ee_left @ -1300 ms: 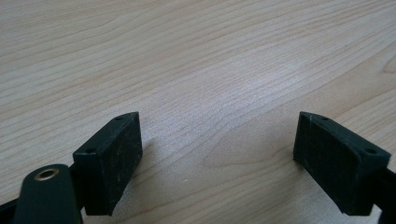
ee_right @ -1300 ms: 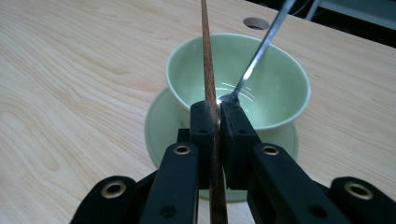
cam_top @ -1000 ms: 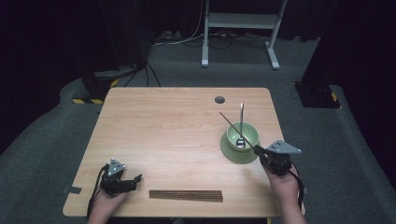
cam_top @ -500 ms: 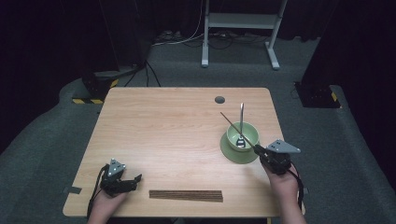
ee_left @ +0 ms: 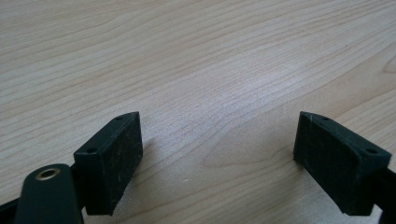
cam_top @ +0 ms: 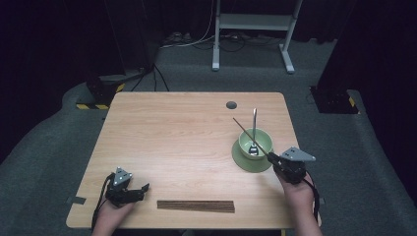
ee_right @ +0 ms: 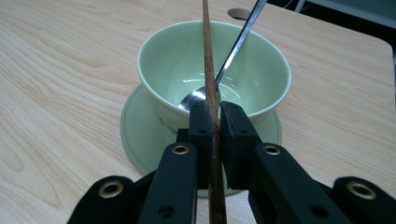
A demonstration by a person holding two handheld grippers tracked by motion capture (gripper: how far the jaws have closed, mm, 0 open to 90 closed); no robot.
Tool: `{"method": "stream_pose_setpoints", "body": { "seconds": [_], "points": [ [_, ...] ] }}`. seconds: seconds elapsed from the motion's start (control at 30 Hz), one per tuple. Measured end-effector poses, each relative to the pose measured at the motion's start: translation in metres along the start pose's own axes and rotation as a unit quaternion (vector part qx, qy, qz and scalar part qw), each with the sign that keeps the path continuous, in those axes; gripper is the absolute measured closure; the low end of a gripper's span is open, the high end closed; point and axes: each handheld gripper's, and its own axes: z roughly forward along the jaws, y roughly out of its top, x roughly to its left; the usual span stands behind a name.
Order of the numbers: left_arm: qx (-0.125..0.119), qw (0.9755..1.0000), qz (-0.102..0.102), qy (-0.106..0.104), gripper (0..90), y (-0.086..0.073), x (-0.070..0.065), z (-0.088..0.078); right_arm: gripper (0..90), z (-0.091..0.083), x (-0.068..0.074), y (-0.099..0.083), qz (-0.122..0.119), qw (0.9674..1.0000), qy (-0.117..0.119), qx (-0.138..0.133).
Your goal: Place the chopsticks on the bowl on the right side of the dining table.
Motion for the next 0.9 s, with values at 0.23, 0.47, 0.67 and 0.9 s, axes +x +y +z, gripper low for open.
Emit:
{"method": "stream_pose_setpoints", "body": {
  "seconds": [0.23,0.47,0.67,0.9],
  "points": [
    [0.000,1.0000,0.000,0.001,15.8,0.000,0.000,0.000,77.2,-0.002,-0.001,0.000,0.005,1.0000,0.002,-0.005],
    [0.000,1.0000,0.000,0.000,15.7,0.000,0.000,0.000,66.0,-0.007,0.007,0.006,0.004,0.9998,0.011,-0.018],
    [0.000,1.0000,0.000,0.002,15.4,0.000,0.000,0.000,58.5,-0.008,0.031,0.014,-0.016,0.9990,0.033,-0.025],
    [0.000,1.0000,-0.002,0.002,15.4,0.000,0.000,0.000,48.1,0.001,0.063,0.020,-0.032,0.9965,0.074,-0.022]
  ]
}}
